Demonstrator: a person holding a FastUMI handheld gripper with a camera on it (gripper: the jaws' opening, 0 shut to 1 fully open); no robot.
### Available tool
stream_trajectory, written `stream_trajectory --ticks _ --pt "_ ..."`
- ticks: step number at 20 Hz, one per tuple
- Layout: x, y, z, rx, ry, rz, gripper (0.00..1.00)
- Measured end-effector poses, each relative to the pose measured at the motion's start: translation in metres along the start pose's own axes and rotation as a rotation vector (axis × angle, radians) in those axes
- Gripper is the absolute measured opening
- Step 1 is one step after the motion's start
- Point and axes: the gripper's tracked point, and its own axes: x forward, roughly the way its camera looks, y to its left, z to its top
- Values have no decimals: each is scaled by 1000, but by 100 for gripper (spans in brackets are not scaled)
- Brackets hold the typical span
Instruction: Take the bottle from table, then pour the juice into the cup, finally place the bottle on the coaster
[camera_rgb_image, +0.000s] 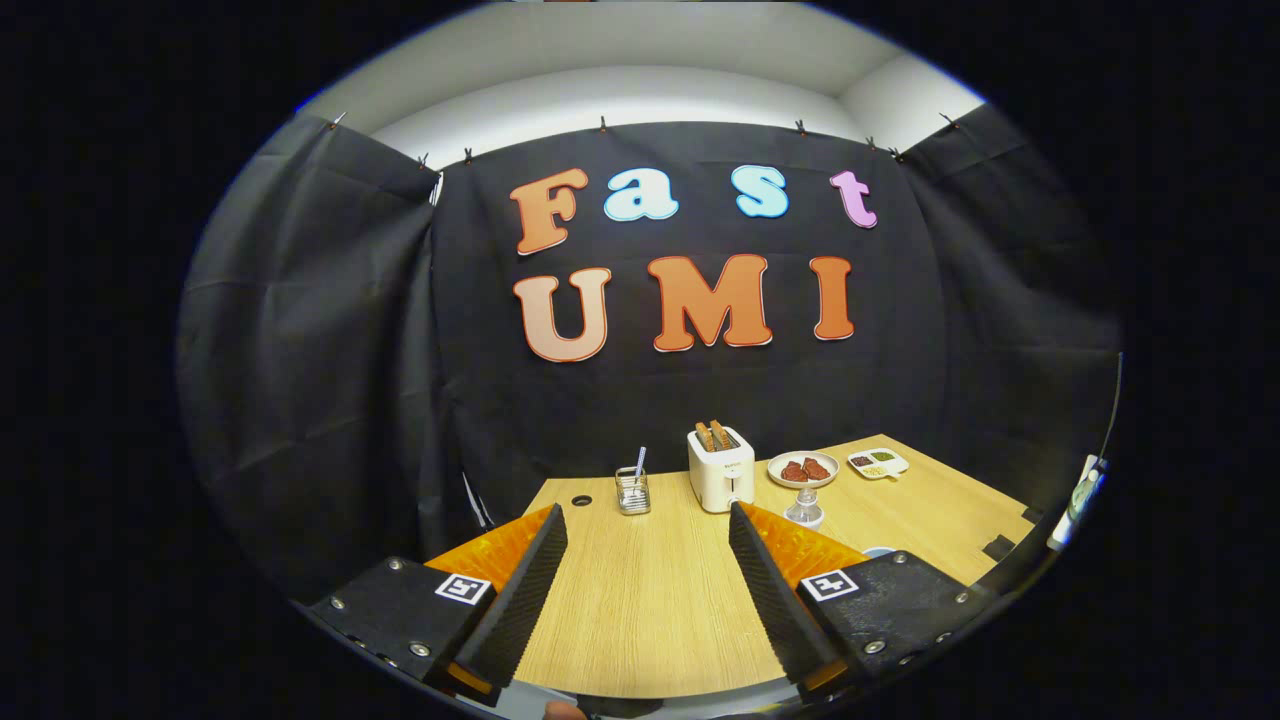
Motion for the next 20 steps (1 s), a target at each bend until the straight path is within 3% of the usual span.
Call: stream_trajectory --ticks 4,20 --pt "-3 -22 -8 -25 -8 -46 97" --pt "-13 -3 2 -55 -40 -10 97"
